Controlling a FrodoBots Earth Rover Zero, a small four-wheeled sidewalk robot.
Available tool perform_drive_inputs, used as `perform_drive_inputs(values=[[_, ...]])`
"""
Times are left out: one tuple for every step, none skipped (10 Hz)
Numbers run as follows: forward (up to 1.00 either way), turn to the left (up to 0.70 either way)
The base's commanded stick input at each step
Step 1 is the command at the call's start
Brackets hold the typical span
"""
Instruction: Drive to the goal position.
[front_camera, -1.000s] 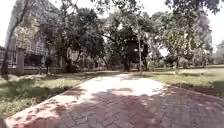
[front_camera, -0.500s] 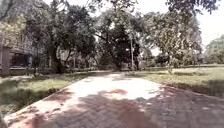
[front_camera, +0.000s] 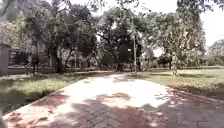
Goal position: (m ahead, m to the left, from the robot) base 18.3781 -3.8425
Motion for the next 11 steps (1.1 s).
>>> perform_drive_inputs(values=[[0.70, 0.00], [0.70, 0.00], [0.70, 0.00], [0.70, 0.00], [0.70, 0.00], [0.70, 0.00], [0.70, 0.00], [0.70, 0.00], [0.70, 0.00], [0.70, 0.00], [0.70, 0.00]])
